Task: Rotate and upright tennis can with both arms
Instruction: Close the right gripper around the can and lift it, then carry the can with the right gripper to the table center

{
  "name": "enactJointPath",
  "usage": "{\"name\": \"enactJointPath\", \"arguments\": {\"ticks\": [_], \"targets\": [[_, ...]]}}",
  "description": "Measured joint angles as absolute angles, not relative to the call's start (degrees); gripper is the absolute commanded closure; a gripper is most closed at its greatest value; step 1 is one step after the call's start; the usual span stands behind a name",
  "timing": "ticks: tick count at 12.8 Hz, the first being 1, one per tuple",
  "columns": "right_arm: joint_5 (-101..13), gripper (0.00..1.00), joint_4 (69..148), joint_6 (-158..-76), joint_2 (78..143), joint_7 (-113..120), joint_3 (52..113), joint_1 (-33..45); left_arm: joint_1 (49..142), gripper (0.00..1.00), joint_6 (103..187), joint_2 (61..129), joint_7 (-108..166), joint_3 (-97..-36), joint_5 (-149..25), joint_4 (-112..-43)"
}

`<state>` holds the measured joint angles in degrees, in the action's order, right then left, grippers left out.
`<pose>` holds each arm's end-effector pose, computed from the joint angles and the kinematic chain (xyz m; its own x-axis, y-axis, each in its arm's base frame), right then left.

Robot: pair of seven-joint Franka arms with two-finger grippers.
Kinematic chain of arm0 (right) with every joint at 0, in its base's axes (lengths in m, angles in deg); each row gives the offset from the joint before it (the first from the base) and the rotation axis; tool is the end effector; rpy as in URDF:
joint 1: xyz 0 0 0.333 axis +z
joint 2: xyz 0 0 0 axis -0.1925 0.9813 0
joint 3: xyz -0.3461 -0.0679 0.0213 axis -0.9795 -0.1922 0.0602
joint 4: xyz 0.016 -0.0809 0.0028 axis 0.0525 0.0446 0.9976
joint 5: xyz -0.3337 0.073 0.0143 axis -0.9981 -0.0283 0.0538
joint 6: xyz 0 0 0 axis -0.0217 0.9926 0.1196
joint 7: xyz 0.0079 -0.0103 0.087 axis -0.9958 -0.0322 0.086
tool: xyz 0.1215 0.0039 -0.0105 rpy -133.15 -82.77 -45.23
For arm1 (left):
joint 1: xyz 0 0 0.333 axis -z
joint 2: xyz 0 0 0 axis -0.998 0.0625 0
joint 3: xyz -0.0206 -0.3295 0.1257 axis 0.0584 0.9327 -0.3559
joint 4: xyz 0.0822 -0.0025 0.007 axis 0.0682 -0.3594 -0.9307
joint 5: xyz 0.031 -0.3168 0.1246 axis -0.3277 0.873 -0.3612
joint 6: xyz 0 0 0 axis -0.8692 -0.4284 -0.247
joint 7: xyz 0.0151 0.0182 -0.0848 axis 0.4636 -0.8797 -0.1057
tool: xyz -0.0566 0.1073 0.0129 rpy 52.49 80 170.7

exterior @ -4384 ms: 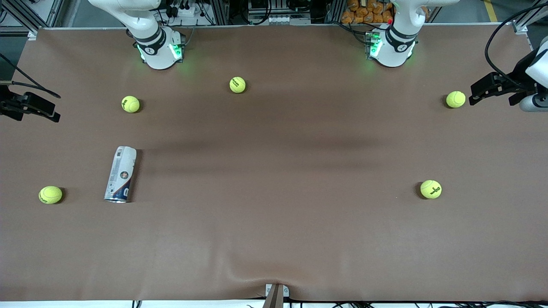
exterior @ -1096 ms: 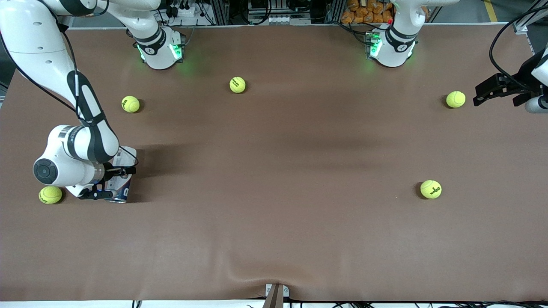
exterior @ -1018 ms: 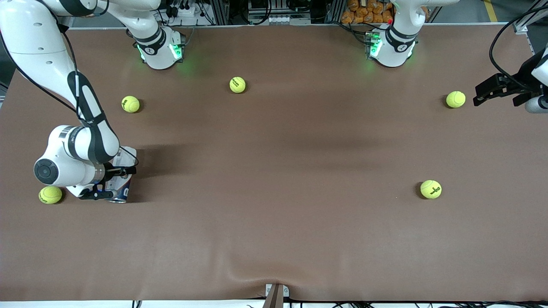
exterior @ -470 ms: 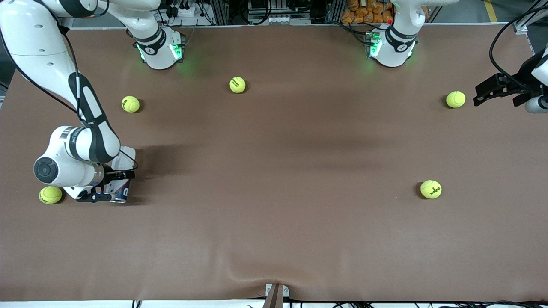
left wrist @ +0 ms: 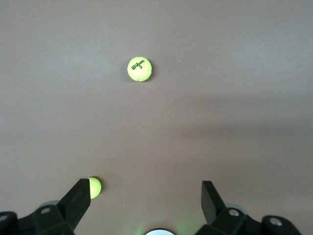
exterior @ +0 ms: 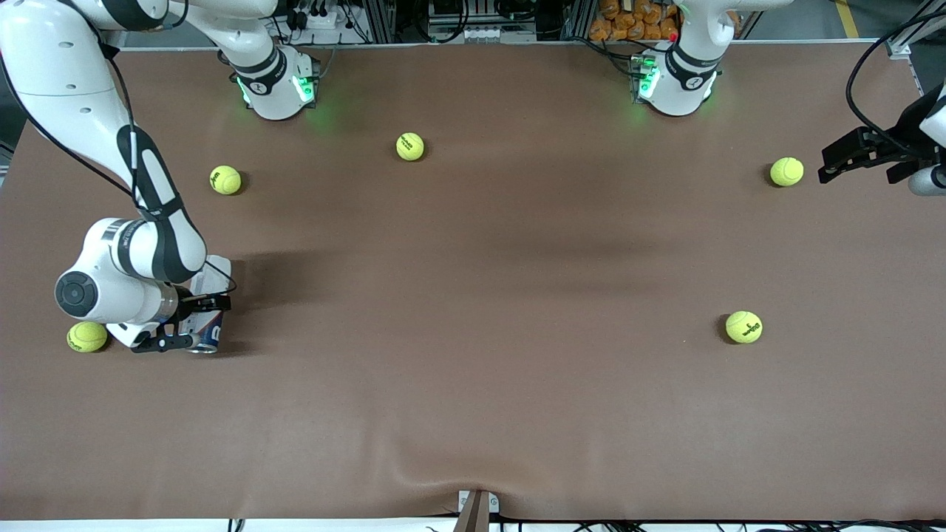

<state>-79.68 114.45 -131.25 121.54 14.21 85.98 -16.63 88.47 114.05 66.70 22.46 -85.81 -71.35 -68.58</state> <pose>0.6059 -0.0783 0.2382 0.9743 0.1367 -0.1790 0.1315 -0.9905 -0.0404 0.4790 -0.0080 0.6536 0.9987 -0.0160 -0.0481 -0.0162 -0.9999 -0.0044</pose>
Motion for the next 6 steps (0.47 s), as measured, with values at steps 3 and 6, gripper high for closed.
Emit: {"name": "enactJointPath", "arguments": {"ticks": [3, 6], "targets": [[-79.7, 0.28, 114.1, -131.3, 121.5, 15.8, 86.1, -16.6, 88.4, 0.0, 114.1, 66.7, 22.5, -85.8, -71.4, -68.6], [-79.8, 0.27, 113.0, -131.5, 121.5, 21.4, 87.3, -16.5, 88.4, 0.0, 114.1, 66.7, 22.5, -85.8, -71.4, -68.6]]}}
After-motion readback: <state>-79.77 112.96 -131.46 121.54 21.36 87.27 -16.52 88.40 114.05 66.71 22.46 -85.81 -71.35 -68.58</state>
